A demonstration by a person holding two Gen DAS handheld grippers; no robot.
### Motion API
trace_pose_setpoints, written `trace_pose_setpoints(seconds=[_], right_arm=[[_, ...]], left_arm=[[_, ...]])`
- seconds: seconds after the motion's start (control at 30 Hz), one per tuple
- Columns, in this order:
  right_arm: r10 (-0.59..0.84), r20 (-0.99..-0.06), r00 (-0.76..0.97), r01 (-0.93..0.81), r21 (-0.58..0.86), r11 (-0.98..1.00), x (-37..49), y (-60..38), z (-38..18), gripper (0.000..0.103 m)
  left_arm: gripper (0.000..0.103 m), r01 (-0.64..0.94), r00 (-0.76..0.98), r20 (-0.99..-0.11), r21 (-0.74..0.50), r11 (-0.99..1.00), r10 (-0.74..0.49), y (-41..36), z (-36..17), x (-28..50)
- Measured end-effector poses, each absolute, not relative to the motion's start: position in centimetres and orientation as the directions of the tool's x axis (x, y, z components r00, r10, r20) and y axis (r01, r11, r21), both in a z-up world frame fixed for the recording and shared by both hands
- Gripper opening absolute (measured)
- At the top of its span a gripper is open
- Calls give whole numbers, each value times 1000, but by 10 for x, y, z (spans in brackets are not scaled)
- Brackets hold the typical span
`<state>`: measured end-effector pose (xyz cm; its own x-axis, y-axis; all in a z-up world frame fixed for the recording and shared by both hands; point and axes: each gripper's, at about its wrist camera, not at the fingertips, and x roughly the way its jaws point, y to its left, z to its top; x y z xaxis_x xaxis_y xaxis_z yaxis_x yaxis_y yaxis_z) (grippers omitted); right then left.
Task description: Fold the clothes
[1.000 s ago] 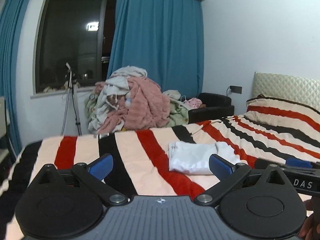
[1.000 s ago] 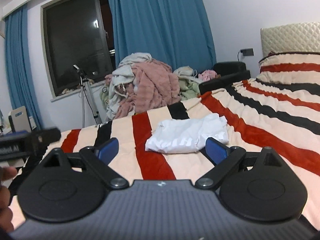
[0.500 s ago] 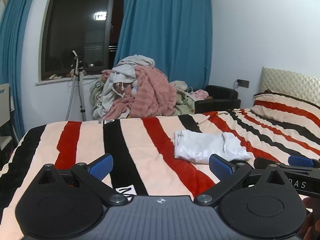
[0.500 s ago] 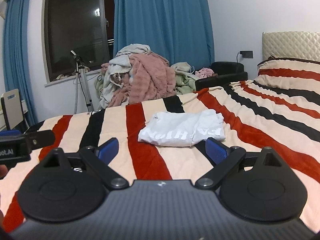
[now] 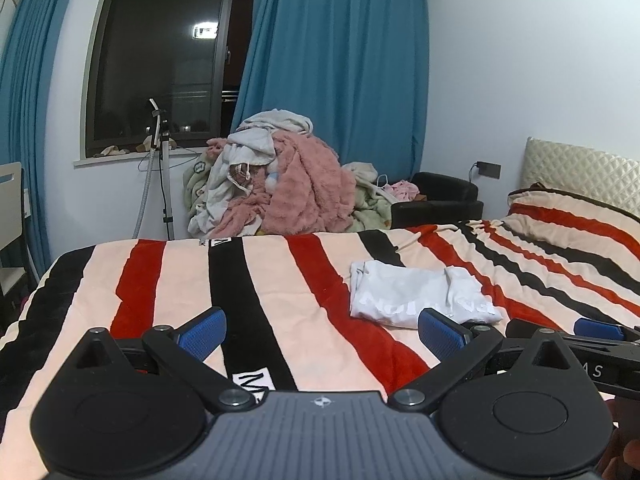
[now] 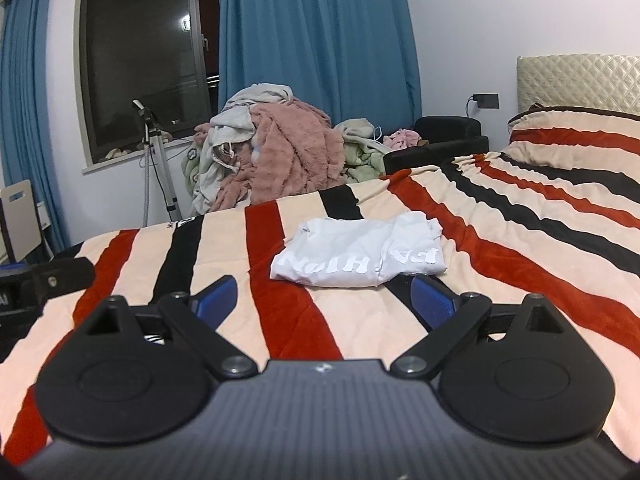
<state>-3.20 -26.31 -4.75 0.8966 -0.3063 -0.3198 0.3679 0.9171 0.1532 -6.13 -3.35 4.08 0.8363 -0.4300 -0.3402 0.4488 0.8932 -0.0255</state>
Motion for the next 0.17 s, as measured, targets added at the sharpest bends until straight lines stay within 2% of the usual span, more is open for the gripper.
trace_pose_setpoints(seconds=[0.17], right_arm=[[-303,-329,895,368,155,917,-31,-263,-48,95]], left_arm=[[103,456,832,-336,-39,889,-441,-33,40,-62]])
